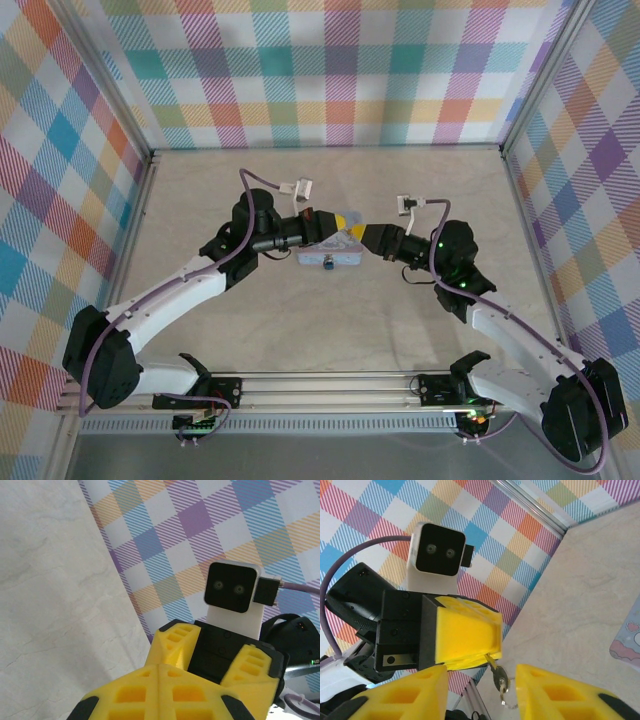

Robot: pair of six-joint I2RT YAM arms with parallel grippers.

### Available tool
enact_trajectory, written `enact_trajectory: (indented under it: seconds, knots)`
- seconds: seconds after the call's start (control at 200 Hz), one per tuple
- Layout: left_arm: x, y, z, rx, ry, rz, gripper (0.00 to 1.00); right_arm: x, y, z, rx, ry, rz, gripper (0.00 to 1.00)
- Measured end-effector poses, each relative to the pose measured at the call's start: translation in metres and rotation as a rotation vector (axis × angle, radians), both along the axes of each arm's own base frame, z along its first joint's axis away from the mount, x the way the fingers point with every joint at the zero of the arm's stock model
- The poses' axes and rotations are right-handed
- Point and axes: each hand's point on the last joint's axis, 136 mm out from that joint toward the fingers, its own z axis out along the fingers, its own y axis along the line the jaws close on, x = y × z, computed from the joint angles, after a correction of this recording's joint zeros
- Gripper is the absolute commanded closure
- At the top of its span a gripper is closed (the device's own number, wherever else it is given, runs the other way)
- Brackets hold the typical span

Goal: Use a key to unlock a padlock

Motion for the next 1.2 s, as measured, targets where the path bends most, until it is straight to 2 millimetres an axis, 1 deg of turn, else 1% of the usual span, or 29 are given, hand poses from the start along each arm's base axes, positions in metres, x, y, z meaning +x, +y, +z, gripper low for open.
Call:
enact_trajectory:
  seconds: [0.13,0.185,0.275,0.41,0.49,0.61,0.67,0.97,1.025,1.07,1.175,1.2]
  knots:
    - [0.001,0.001,0.003,-0.013,0.003,0.012,1.0,0.001,0.001,0.002,0.01,-0.004,0.001,0.56]
    - [0.002,0.001,0.006,-0.021,-0.002,0.018,1.0,0.003,0.002,0.001,0.011,0.0,0.002,0.52]
    - [0.003,0.001,0.009,-0.031,-0.002,0.022,1.0,0.005,0.003,-0.003,0.01,0.012,0.002,0.51]
    - [0.003,0.001,0.013,-0.048,-0.005,0.024,1.0,0.007,0.005,-0.006,0.007,0.02,0.004,0.55]
    - [0.003,0.001,0.014,-0.051,-0.007,0.024,1.0,0.007,0.007,-0.007,0.008,0.021,0.011,0.59]
    - [0.003,0.001,0.014,-0.052,-0.004,0.025,1.0,0.007,0.01,-0.008,0.009,0.027,0.019,0.61]
    - [0.003,0.002,0.014,-0.051,-0.003,0.027,1.0,0.007,0.01,-0.009,0.009,0.027,0.019,0.64]
    - [0.004,0.002,0.014,-0.052,0.0,0.033,1.0,0.005,0.011,-0.006,0.02,0.021,0.033,0.84]
    - [0.004,0.002,0.014,-0.052,0.0,0.032,1.0,0.005,0.011,-0.006,0.02,0.024,0.033,0.91]
    - [0.004,0.002,0.014,-0.052,0.0,0.034,1.0,0.005,0.012,-0.006,0.02,0.019,0.037,0.94]
    - [0.006,0.003,0.013,-0.052,0.0,0.04,1.0,0.004,0.012,-0.003,0.027,0.008,0.04,1.0]
    - [0.006,0.003,0.014,-0.053,-0.002,0.04,1.0,0.004,0.012,-0.003,0.027,0.008,0.04,1.0]
